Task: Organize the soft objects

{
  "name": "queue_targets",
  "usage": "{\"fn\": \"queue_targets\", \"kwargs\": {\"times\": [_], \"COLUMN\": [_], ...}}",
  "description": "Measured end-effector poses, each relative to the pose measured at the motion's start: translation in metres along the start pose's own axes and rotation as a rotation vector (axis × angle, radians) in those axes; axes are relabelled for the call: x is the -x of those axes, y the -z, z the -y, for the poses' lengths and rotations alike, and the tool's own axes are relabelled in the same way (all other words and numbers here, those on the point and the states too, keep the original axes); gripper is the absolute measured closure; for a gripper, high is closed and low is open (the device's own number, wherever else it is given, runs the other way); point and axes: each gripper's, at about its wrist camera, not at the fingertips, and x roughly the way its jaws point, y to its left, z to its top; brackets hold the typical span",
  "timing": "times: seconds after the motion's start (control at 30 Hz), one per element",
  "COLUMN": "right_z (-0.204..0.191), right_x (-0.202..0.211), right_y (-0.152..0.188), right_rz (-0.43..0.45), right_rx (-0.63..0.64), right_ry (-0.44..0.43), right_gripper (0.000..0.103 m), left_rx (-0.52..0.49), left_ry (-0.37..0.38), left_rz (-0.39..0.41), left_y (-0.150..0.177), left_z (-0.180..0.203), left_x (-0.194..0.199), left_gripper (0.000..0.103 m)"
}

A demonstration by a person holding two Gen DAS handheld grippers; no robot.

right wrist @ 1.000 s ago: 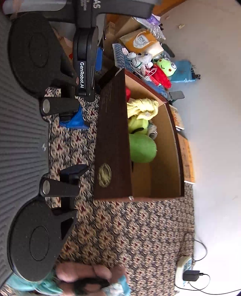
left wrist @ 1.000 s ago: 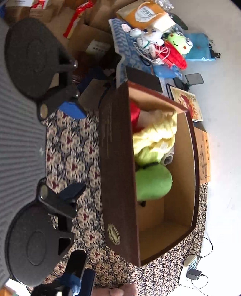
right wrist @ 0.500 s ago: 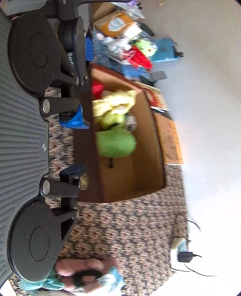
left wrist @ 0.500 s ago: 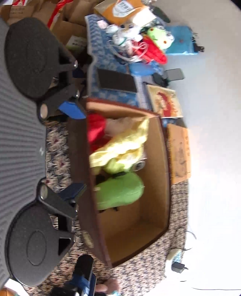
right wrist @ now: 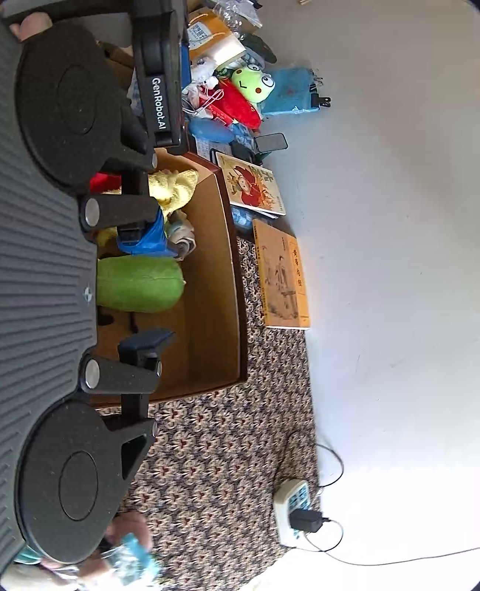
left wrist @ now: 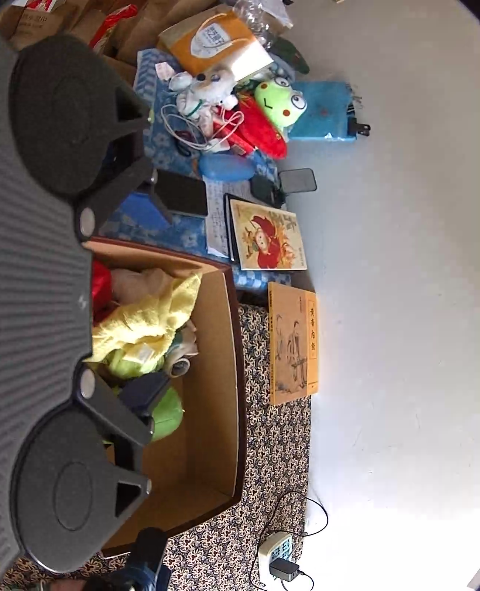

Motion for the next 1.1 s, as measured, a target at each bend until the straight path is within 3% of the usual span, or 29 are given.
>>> {"fn": "queue_targets", "kwargs": {"times": [0.37, 1.1], "right_z": [-0.001, -0.006], "right_x": [-0.03, -0.071], "right_y": [-0.004, 0.003], "right_rz": [0.01, -0.062], "right_rx": [0.071, 0.082], "right_ry": [0.039, 0.044], "right_gripper": [0.076, 0.076], "left_rx": [-0.033, -0.015], "left_ry": [0.041, 0.07], "left_rz": [-0.072, -0.103], "left_y": [0.004, 0.007], "left_z": [0.008, 0.0], "left_x": [-0.024, -0.056], "left_gripper": [0.016, 0.016]}}
